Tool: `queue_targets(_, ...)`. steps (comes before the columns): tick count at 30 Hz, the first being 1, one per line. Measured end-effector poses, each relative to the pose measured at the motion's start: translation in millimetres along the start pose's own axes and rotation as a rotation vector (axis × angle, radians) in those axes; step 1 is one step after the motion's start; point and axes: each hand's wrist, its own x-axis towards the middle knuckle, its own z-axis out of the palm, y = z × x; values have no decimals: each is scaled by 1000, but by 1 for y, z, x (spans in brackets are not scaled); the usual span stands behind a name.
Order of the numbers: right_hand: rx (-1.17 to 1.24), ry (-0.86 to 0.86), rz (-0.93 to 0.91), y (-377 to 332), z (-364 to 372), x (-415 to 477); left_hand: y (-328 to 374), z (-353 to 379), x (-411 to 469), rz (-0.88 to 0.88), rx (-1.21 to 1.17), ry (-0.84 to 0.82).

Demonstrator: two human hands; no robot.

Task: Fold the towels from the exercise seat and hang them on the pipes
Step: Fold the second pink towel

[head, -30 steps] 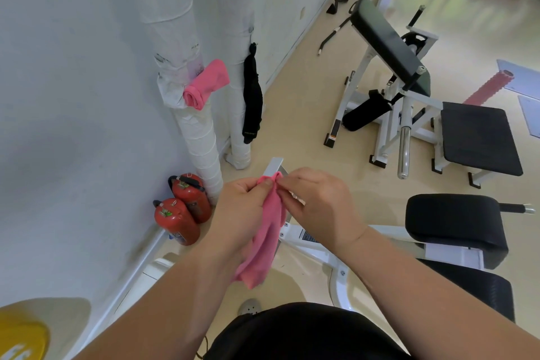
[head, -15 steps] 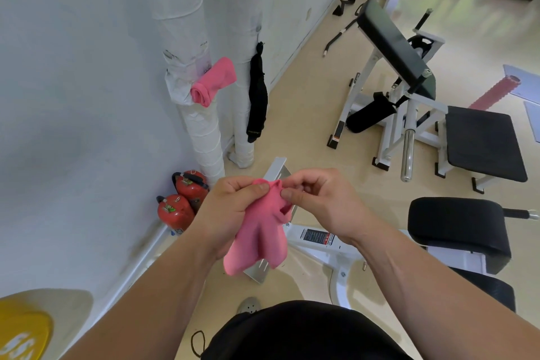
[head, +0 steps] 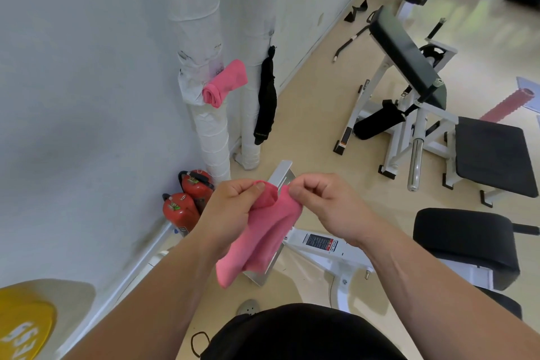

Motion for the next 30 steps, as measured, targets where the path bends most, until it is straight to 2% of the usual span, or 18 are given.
queue_targets(3, -104, -26, -32, -3, 3, 2, 2, 1, 1, 27, 78, -43)
queue_targets(7, -168, 96, -84, -10, 7, 4, 4, 8, -1, 73, 84, -162)
queue_targets(12, -263, 227, -136, -9, 7, 1, 4, 17, -3, 74, 25, -172)
queue_targets(21, -327, 321, -164, -4, 6, -2, -1, 21, 6, 138, 33, -227)
queue_targets(26, -286, 304, -145, -1, 6, -1, -5, 21, 8, 171, 141, -208)
queue_targets(30, -217, 193, -108, 12, 4, -1, -6, 15, 13, 184, 197, -94)
